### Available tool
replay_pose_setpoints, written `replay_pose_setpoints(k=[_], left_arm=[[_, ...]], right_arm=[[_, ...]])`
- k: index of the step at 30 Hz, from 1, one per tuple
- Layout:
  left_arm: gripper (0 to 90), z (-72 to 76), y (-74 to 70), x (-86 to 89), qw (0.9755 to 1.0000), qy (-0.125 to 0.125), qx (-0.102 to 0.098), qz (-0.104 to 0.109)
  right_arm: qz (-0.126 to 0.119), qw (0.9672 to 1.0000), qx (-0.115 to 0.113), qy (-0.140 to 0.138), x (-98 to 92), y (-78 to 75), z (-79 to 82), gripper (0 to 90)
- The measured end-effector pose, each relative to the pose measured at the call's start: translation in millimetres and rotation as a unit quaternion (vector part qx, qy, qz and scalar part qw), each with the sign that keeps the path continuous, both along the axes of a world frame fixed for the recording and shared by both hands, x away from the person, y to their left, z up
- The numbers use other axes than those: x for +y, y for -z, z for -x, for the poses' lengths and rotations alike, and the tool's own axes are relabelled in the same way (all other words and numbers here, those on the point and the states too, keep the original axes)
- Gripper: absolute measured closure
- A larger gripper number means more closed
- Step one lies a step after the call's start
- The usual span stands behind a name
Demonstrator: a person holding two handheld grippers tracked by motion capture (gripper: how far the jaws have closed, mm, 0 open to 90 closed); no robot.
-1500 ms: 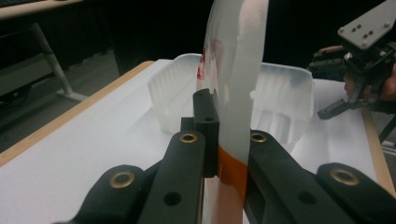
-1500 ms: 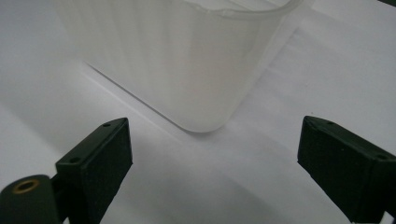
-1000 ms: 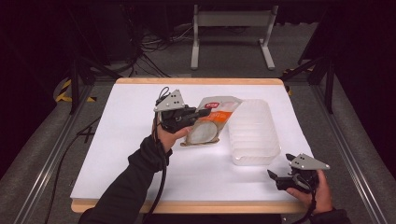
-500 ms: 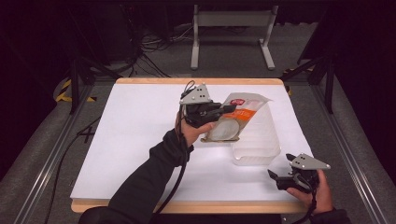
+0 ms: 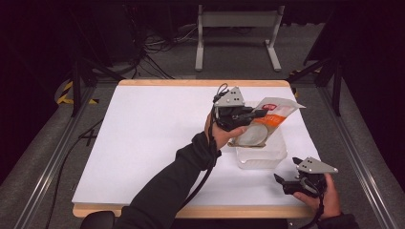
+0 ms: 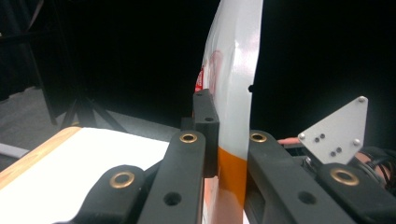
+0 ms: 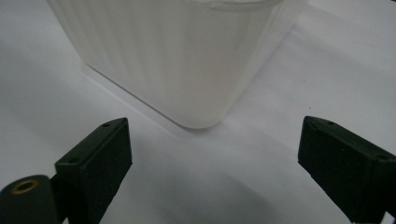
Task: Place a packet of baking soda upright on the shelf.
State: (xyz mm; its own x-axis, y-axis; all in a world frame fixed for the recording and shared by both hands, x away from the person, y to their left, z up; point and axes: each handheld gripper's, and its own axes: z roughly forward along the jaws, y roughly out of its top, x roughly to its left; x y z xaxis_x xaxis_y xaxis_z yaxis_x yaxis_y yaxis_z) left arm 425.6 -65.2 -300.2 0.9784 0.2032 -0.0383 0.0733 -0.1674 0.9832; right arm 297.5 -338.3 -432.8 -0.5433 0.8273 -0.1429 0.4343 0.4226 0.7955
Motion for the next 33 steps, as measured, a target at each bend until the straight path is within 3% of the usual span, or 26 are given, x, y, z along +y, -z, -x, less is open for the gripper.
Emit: replay_pose_setpoints(k=[18, 21, 25, 33], left_arm=[[90.0, -6.5, 24.8, -38.6, 0.9994, 0.014, 0.024, 0.018], [89.9, -6.8, 30.1, -35.5, 0.9988, 0.025, 0.03, 0.028], [89.9, -6.2, 35.6, -28.3, 0.9991, 0.026, 0.025, 0.022], [89.9, -8.6, 59.9, -17.3, 0.9981, 0.035, 0.044, 0.024]], right_arm=[[0.002, 1.0, 0.004, -0.002, 0.4, 1.4, -0.3, 10.6], [0.002, 1.0, 0.003, -0.002, 0.1, 1.1, 0.1, 10.6], [0.002, 1.0, 0.005, -0.003, 0.3, 1.5, -0.3, 10.6], [0.005, 0.9999, 0.007, -0.006, 2.2, 2.2, -0.6, 10.5]])
